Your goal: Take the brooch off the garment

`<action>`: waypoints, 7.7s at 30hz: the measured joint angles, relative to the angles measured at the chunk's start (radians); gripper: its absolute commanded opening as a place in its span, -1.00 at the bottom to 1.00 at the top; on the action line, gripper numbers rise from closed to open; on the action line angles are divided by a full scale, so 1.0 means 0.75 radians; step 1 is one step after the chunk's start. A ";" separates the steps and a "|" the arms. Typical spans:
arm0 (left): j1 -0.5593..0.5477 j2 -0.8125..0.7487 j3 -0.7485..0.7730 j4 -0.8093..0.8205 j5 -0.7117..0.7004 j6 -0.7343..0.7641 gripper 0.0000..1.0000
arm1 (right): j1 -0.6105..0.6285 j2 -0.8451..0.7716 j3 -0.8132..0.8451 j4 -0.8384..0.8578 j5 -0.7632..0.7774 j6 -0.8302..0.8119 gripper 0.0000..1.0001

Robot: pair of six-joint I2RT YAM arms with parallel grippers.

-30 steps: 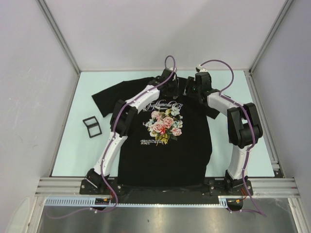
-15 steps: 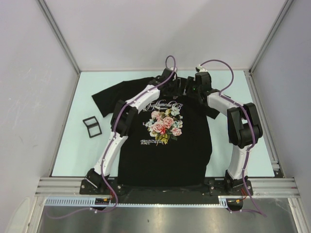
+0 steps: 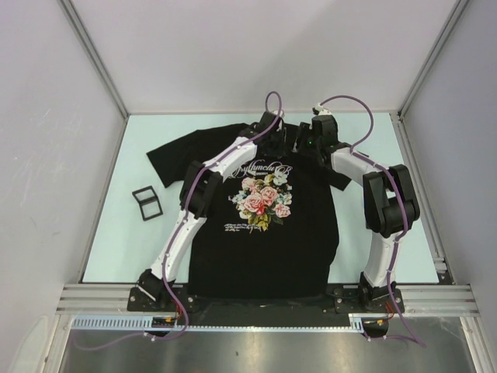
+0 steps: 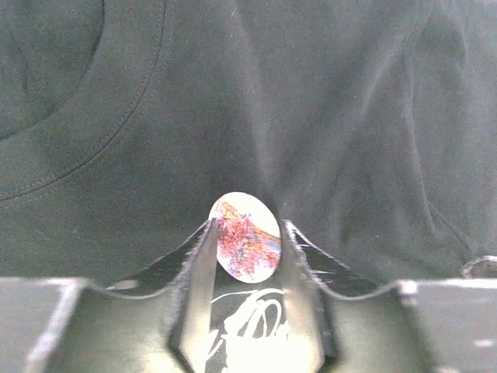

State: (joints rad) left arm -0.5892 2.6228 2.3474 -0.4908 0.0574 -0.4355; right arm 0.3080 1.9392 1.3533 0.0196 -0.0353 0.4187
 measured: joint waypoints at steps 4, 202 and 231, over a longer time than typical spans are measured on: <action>0.000 -0.001 0.008 0.016 0.000 0.001 -0.50 | 0.000 0.000 0.000 0.000 0.000 0.000 0.03; 0.030 -0.364 -0.670 0.602 0.068 0.038 -0.99 | 0.071 0.259 0.109 0.080 -0.119 0.136 -1.00; 0.014 -0.363 -0.669 0.603 0.064 -0.012 -1.00 | 0.103 0.115 0.074 0.015 0.058 0.116 -1.00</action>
State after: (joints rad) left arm -0.5789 2.3508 1.8458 -0.0387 0.1051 -0.4446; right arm 0.3851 2.0254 1.4086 0.0307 0.0086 0.5056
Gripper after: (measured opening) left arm 0.011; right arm 0.009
